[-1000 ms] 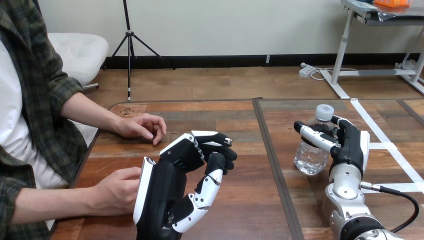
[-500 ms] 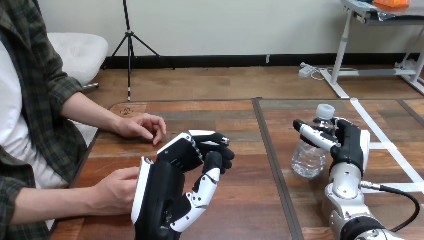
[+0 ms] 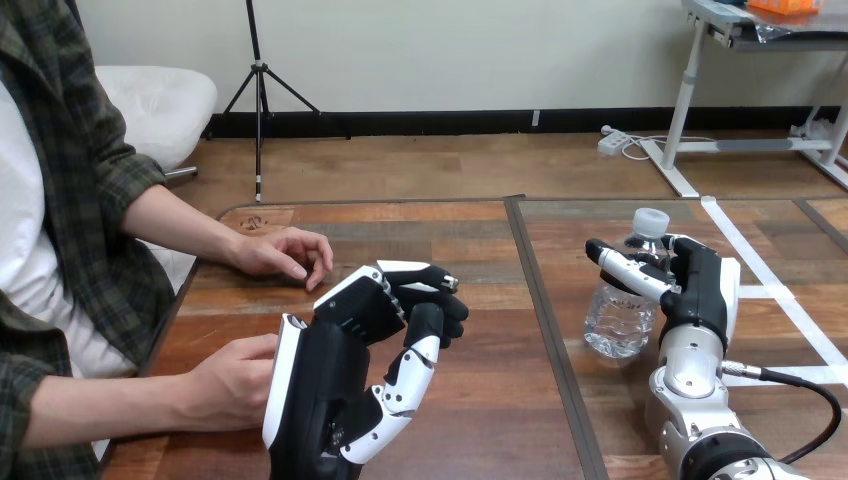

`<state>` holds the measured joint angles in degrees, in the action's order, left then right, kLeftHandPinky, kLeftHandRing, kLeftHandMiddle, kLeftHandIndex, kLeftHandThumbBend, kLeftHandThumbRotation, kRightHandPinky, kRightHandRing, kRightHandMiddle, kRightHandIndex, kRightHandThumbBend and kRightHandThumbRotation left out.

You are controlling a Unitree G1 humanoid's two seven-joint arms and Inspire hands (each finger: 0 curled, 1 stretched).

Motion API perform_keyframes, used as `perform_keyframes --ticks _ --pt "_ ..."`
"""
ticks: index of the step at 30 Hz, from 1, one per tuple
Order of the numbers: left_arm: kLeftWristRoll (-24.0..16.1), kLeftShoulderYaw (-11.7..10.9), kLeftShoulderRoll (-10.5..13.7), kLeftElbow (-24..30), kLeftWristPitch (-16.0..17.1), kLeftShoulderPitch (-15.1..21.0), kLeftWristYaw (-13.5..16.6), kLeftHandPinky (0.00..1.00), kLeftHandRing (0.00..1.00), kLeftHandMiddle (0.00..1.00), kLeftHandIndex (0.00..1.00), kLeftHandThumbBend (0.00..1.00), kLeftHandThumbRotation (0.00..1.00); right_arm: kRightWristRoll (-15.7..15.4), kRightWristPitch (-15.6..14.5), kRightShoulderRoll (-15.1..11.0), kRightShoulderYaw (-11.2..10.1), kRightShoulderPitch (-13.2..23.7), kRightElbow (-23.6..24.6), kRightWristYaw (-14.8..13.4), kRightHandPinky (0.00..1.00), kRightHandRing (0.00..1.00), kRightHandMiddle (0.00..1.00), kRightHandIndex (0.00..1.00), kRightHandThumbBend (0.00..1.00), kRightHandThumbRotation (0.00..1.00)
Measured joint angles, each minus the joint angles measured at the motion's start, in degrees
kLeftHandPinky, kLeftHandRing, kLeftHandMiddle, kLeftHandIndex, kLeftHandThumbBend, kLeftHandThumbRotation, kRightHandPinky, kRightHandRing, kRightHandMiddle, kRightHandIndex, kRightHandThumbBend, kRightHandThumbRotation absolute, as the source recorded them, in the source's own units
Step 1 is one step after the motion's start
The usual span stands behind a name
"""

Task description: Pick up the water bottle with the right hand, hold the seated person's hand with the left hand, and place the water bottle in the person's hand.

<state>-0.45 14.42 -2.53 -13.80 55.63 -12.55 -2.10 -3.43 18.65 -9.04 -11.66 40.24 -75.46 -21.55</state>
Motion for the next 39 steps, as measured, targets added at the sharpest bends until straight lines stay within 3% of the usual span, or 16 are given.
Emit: perform_keyframes --ticks 28,39 --pt "0.48 -0.01 -0.01 -0.27 0.6 0.01 0.0 0.36 0.44 0.49 0.54 0.19 0.23 -1.91 0.36 -0.15 0.61 -0.01 -0.04 -0.3 0.44 0.47 0.5 0.5 0.76 0.0" --pt "0.35 -0.02 -0.01 -0.32 0.64 0.01 0.18 0.35 0.44 0.49 0.53 0.19 0.22 -1.32 2.43 -0.1 0.28 -0.24 -0.17 1.15 0.42 0.45 0.49 0.49 0.75 0.0"
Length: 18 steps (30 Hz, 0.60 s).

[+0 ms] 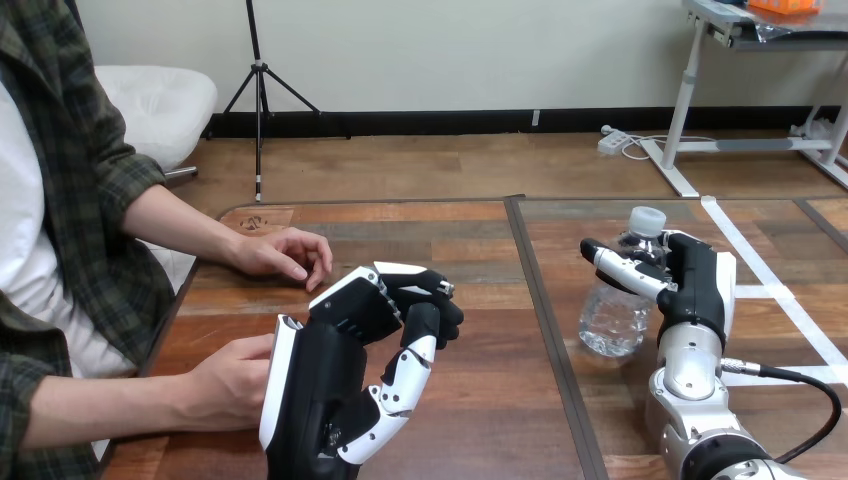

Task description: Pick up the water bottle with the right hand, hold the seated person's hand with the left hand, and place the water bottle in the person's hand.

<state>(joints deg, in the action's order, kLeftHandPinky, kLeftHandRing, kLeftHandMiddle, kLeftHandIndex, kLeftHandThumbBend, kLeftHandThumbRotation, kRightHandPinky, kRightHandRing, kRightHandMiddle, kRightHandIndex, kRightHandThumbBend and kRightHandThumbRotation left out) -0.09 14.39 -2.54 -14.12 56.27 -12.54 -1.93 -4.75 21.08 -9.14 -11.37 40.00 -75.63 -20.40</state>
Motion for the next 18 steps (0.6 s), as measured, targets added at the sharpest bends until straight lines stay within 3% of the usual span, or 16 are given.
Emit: perform_keyframes --ticks 18 --pt "1.13 -0.01 0.0 0.0 -0.15 0.01 -0.66 0.36 0.44 0.5 0.55 0.2 0.21 1.29 7.36 0.02 -0.47 -0.21 0.0 2.26 0.37 0.42 0.48 0.47 0.75 0.0"
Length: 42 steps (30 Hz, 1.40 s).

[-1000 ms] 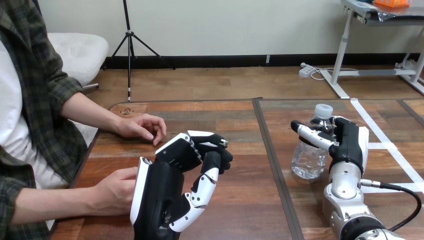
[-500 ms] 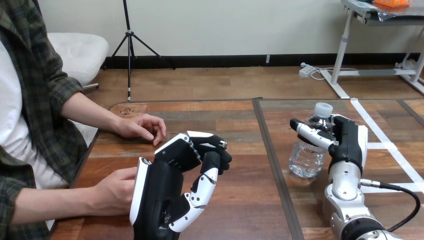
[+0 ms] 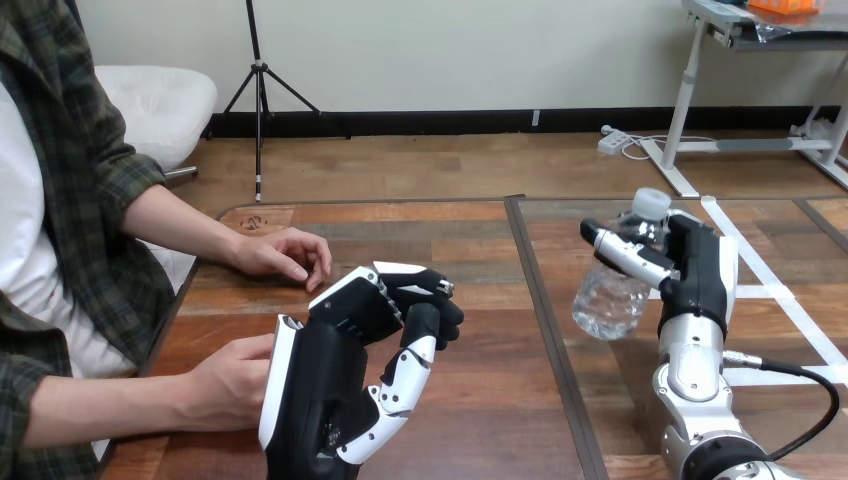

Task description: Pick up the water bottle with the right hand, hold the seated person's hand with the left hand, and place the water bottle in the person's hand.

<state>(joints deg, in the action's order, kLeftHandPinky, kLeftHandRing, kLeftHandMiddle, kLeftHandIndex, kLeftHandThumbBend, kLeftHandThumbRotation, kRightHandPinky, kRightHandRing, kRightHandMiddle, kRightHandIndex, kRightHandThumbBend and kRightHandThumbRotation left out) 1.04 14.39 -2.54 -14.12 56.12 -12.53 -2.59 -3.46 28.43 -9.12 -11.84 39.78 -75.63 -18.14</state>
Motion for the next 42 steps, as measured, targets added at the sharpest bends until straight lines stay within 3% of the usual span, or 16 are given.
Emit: perform_keyframes --ticks 18,24,30,31,35,42 --pt "-1.12 -1.63 0.1 0.1 -0.18 -0.09 0.03 0.4 0.49 0.55 0.6 0.26 0.21 1.37 8.92 0.36 -0.08 -1.63 1.43 3.48 0.36 0.41 0.46 0.45 0.76 0.0" --pt "-1.39 -2.55 1.17 1.14 -1.83 -0.19 -0.71 0.46 0.55 0.6 0.64 0.33 0.19 1.94 11.28 0.54 -0.08 -2.54 2.54 4.85 0.37 0.42 0.45 0.44 0.76 0.0" --pt "-4.06 -4.7 3.88 3.49 -4.54 -0.44 -1.44 0.5 0.62 0.67 0.69 0.46 0.18 2.72 13.82 1.05 -0.05 -3.68 3.98 6.68 0.36 0.41 0.44 0.43 0.75 0.0" --pt "-5.88 -9.04 8.8 7.53 -7.15 -0.49 -1.73 0.55 0.7 0.74 0.75 0.57 0.15 2.84 16.3 1.99 0.25 -5.25 5.78 8.39 0.36 0.4 0.44 0.43 0.73 0.0" --pt "-10.61 -12.08 9.45 9.71 -9.03 -0.97 0.13 0.58 0.74 0.8 0.8 0.71 0.14 3.13 16.51 2.22 0.27 -5.89 6.27 9.15 0.39 0.41 0.44 0.42 0.71 0.0" --pt "-23.22 -18.04 11.81 15.19 -15.2 -2.97 3.12 0.63 0.79 0.84 0.82 0.82 0.13 3.23 16.86 2.95 0.58 -8.08 8.13 11.26 0.4 0.42 0.45 0.43 0.71 0.0"
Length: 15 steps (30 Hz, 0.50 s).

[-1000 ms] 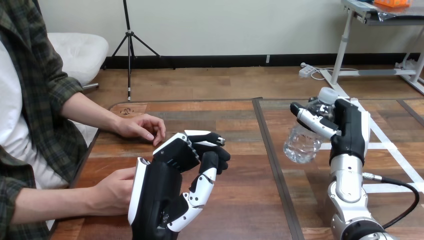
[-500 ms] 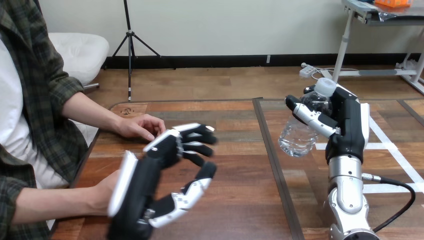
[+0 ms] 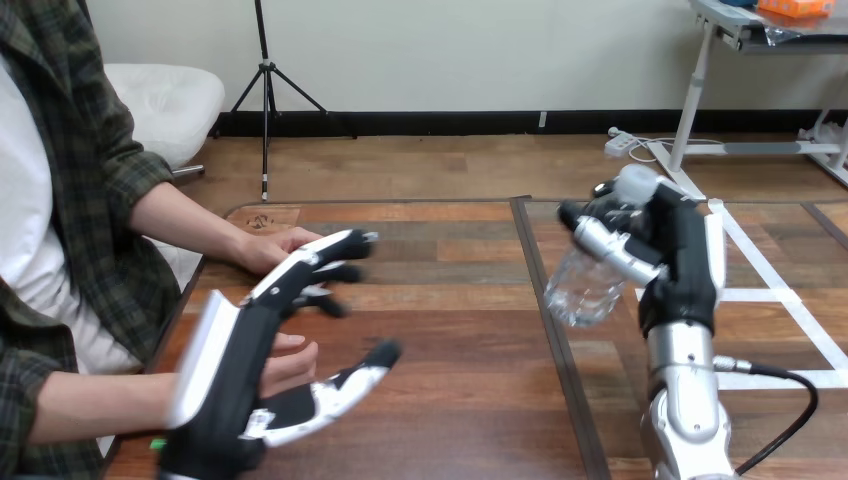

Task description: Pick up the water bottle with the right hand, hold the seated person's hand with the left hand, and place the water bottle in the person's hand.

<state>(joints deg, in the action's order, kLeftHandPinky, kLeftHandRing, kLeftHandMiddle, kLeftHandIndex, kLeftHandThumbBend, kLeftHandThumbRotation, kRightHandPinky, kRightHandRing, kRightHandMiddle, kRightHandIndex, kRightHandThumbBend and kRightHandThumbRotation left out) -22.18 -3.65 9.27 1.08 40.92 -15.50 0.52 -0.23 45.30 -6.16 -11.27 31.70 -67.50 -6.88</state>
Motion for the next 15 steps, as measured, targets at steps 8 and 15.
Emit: perform_keyframes --ticks 8,15 --pt "-11.69 -6.96 2.92 6.54 -8.65 -3.39 1.92 0.71 0.82 0.85 0.82 0.84 0.09 -0.03 0.85 0.82 0.65 -3.81 2.56 2.02 0.39 0.41 0.45 0.44 0.7 0.0" --pt "-19.64 -11.76 5.54 10.95 -15.65 -5.95 2.96 0.73 0.82 0.84 0.82 0.85 0.1 0.21 1.05 1.67 1.14 -7.14 5.6 3.46 0.38 0.42 0.45 0.44 0.7 0.0"
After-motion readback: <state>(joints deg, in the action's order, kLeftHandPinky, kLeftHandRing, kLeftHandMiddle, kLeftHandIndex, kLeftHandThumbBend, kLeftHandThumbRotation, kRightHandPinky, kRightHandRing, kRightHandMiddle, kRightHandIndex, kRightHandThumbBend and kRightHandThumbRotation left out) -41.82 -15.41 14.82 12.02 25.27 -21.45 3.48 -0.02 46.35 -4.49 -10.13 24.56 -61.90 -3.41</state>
